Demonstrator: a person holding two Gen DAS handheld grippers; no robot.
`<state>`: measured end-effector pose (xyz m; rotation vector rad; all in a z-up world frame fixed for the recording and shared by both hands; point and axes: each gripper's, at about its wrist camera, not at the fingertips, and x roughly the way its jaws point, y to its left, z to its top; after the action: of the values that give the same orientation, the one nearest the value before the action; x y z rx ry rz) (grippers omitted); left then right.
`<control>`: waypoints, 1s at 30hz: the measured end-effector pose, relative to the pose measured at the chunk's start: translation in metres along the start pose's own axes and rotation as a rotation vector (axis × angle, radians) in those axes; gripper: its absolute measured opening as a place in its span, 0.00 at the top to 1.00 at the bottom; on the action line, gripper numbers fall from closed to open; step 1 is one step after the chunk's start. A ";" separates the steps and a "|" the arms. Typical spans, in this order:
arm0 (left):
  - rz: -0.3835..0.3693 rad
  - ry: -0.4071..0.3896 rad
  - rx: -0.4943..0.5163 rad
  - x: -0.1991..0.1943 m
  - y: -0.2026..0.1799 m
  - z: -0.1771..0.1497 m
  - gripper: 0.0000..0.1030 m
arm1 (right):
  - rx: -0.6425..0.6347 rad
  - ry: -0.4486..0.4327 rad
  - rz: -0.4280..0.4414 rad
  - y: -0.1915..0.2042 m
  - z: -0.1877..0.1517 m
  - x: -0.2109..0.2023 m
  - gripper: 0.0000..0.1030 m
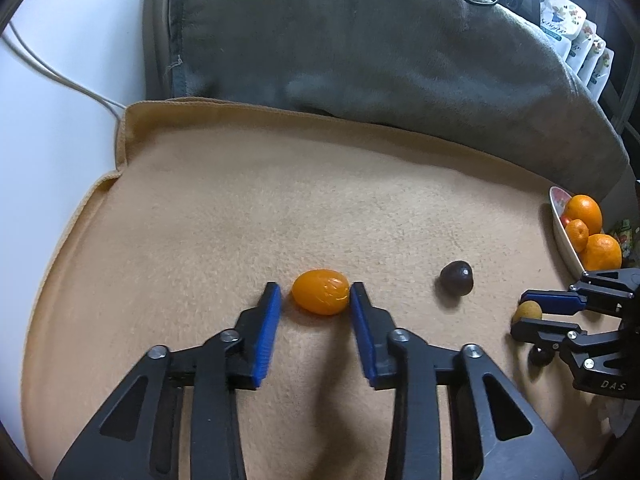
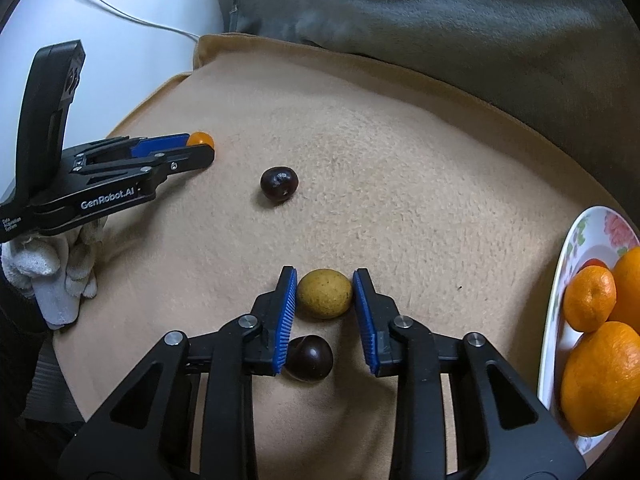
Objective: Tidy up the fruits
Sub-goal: 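Close the left gripper on the kumquat while the right gripper closes on the yellow-green fruit, then carry the kumquat and yellow-green fruit over the plate and open both grippers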
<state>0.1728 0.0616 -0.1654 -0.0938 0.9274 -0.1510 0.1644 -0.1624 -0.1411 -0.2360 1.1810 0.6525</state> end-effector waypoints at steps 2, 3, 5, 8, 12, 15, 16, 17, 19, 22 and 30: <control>0.000 0.000 0.005 0.000 -0.001 0.000 0.74 | 0.002 -0.004 0.005 0.000 -0.001 0.001 0.71; 0.003 0.000 0.008 0.000 -0.001 0.000 0.74 | 0.004 -0.006 0.008 0.000 -0.001 0.001 0.71; 0.006 -0.002 0.008 -0.001 -0.001 0.000 0.74 | 0.010 -0.015 0.013 -0.001 -0.002 0.000 0.71; 0.006 -0.007 0.005 -0.004 -0.001 -0.001 0.74 | 0.017 -0.037 0.018 -0.002 -0.004 -0.006 0.71; 0.001 -0.020 0.001 -0.011 -0.002 -0.002 0.74 | 0.025 -0.068 0.022 -0.004 -0.006 -0.015 0.71; -0.004 -0.034 0.003 -0.020 -0.004 -0.003 0.74 | 0.034 -0.090 0.026 -0.006 -0.008 -0.021 0.71; -0.006 -0.038 0.005 -0.022 -0.004 -0.002 0.74 | 0.038 -0.098 0.028 -0.006 -0.009 -0.023 0.71; -0.009 -0.043 0.007 -0.025 -0.005 -0.002 0.74 | 0.041 -0.106 0.029 -0.007 -0.010 -0.026 0.71; -0.016 -0.052 0.011 -0.030 -0.009 -0.001 0.74 | 0.045 -0.123 0.027 -0.009 -0.010 -0.034 0.71; -0.030 -0.067 0.019 -0.037 -0.014 0.001 0.74 | 0.054 -0.152 0.019 -0.013 -0.015 -0.049 0.71; -0.081 -0.094 0.061 -0.049 -0.050 0.008 0.74 | 0.101 -0.227 -0.003 -0.036 -0.029 -0.089 0.71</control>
<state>0.1462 0.0203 -0.1145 -0.0816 0.8255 -0.2475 0.1432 -0.2363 -0.0766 -0.0757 0.9916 0.5978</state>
